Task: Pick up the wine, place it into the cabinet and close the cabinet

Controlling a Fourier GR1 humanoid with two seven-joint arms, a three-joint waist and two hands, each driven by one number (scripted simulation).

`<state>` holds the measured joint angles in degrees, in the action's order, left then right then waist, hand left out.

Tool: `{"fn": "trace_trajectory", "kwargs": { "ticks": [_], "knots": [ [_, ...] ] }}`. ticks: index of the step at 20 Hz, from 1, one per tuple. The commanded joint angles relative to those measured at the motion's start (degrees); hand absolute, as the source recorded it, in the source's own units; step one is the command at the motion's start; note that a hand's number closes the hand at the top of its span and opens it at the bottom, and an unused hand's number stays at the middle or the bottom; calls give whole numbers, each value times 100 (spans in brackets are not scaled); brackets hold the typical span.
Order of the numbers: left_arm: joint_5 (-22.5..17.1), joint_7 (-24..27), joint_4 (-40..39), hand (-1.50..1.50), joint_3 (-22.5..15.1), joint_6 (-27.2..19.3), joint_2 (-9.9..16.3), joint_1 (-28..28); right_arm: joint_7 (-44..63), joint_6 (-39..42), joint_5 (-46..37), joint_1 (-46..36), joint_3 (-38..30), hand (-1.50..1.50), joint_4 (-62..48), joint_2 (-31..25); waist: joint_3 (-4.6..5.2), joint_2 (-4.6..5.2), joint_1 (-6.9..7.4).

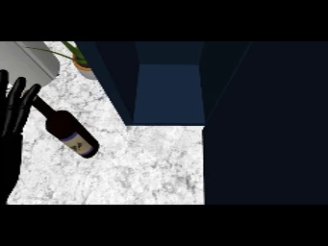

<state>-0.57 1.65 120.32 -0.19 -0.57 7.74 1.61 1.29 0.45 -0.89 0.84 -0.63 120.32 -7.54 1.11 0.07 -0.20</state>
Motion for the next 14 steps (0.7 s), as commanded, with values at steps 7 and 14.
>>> {"fn": "trace_trajectory", "kwargs": {
  "ticks": [7, 14],
  "knots": [
    [-2809, -773, -1870, -150, 327, 1483, 113, 891, 163, 576, 547, 546, 716, -150, 310, 149, -94, 127, -281],
    [-4822, -2307, -2840, -150, 1272, 1772, 1001, 2094, 692, 801, 998, 1188, 760, -150, 1058, -27, -110, -7, -116]
  ]
}}
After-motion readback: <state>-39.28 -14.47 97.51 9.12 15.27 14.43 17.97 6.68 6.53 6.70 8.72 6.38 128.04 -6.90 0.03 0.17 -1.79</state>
